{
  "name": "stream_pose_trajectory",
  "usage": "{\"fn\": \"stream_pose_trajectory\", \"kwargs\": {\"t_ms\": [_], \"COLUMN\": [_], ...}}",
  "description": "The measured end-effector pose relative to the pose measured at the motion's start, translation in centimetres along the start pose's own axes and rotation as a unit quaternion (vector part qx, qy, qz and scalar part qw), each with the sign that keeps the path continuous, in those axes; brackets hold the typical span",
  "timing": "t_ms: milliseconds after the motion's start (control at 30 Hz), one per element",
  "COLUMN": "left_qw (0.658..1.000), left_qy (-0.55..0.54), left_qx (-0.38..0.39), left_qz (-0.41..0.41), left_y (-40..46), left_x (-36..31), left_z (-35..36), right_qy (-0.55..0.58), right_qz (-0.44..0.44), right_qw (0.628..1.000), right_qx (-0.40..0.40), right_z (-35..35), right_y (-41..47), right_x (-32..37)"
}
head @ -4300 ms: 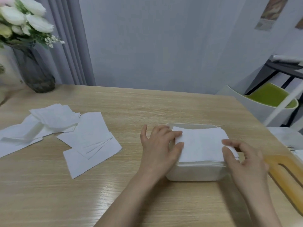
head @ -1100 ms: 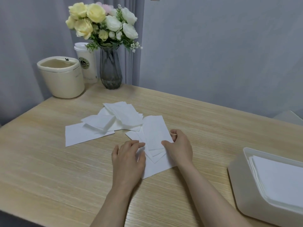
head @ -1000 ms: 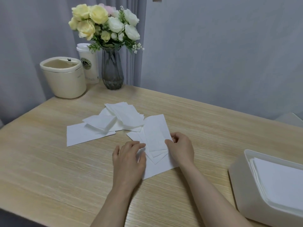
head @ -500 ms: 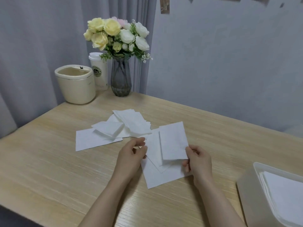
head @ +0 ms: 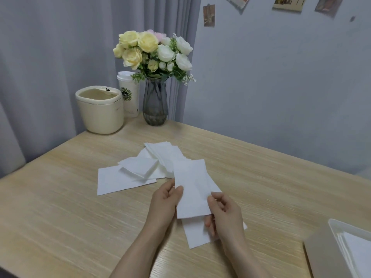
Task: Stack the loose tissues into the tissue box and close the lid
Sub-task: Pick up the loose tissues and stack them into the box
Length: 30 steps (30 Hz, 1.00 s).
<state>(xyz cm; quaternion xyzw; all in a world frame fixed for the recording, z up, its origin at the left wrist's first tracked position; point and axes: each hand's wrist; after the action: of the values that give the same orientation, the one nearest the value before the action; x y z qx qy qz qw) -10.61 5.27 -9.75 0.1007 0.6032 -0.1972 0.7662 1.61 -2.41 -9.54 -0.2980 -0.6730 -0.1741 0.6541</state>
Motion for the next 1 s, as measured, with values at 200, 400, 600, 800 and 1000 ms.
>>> {"fn": "stream_pose_trajectory", "kwargs": {"t_ms": [200, 400, 600, 800, 1000], "left_qw": [0.998, 0.996, 0.995, 0.995, 0.994], "left_qy": [0.014, 0.012, 0.003, -0.019, -0.029], "left_qx": [-0.059, -0.091, -0.099, -0.099, -0.106], "left_qz": [0.011, 0.004, -0.008, -0.012, -0.014], "left_y": [0.5, 0.7, 0.8, 0.5, 0.3], "left_x": [0.7, 0.6, 0.4, 0.3, 0.1], "left_z": [-0.3, -0.5, -0.5, -0.7, -0.7], "right_qy": [-0.189, -0.303, -0.347, -0.346, -0.327], "right_qz": [-0.149, -0.093, -0.026, 0.007, 0.023], "right_qw": [0.966, 0.943, 0.936, 0.938, 0.944], "right_qx": [-0.091, -0.097, -0.047, -0.024, -0.017], "right_z": [-0.6, -2.6, -2.7, -3.1, -3.4], "right_y": [0.8, 3.5, 4.5, 5.1, 5.3], "right_x": [-0.5, -0.2, 0.1, 0.4, 1.1]}}
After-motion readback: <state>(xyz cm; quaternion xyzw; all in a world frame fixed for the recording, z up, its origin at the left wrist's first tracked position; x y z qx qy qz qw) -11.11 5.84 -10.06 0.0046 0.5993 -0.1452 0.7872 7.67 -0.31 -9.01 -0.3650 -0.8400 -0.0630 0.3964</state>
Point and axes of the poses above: each hand's wrist, its own y-axis towards the middle knuckle, its own z-axis out of the palm, x = y × z
